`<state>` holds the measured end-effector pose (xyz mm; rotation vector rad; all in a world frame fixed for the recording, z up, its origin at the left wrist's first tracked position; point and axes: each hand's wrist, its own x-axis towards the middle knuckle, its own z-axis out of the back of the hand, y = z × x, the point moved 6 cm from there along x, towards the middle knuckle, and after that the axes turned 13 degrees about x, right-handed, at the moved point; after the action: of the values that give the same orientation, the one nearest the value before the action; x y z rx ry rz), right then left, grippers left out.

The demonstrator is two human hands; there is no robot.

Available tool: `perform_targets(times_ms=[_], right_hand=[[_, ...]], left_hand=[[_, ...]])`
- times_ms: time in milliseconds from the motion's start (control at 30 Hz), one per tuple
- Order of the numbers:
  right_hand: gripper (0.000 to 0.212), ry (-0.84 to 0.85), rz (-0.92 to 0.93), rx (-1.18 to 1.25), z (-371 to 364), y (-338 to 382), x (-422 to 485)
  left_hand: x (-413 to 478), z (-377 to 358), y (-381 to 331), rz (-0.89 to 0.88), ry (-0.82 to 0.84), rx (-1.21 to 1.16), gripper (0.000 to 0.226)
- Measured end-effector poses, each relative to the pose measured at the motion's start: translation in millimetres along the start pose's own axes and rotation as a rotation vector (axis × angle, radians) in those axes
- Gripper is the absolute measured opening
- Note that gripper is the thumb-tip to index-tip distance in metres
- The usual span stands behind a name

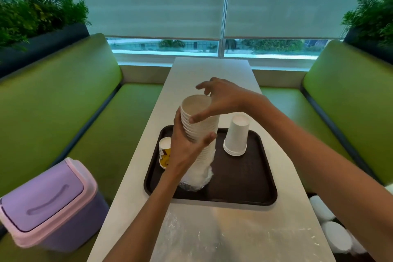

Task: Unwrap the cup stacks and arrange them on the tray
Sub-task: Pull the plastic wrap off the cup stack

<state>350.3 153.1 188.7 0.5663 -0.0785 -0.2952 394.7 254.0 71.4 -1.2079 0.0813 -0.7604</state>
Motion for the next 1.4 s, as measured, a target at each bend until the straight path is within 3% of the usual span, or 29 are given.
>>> perform_targets(times_ms=[233,433,600,1067,1400], right_hand=[[0.08,0.117,-0.108,-0.128,0,7,8],[0.091,0.204,-0.18,-0.181,-6,0,17],[0.085,0.238,-0.225,-0.166,-6,-6,16],[0.082,0.259,-0.255,-0.215,-9,4,18],[0.083,0.224,-0.275,-0.124,1,11,15]], left_hand=[[0,-1,-6,0.017,-0.028,0.073,0.097],[-6,-8,-3,0.065,-0.002,0.087,0.098],[-10,-12,-6,0.069,0.02,0.091,0.099],[-10,-11,-5,0.072,0.023,0.114,0.099],[-8,-10,-8,0.051,0.01,0.092,0.099]])
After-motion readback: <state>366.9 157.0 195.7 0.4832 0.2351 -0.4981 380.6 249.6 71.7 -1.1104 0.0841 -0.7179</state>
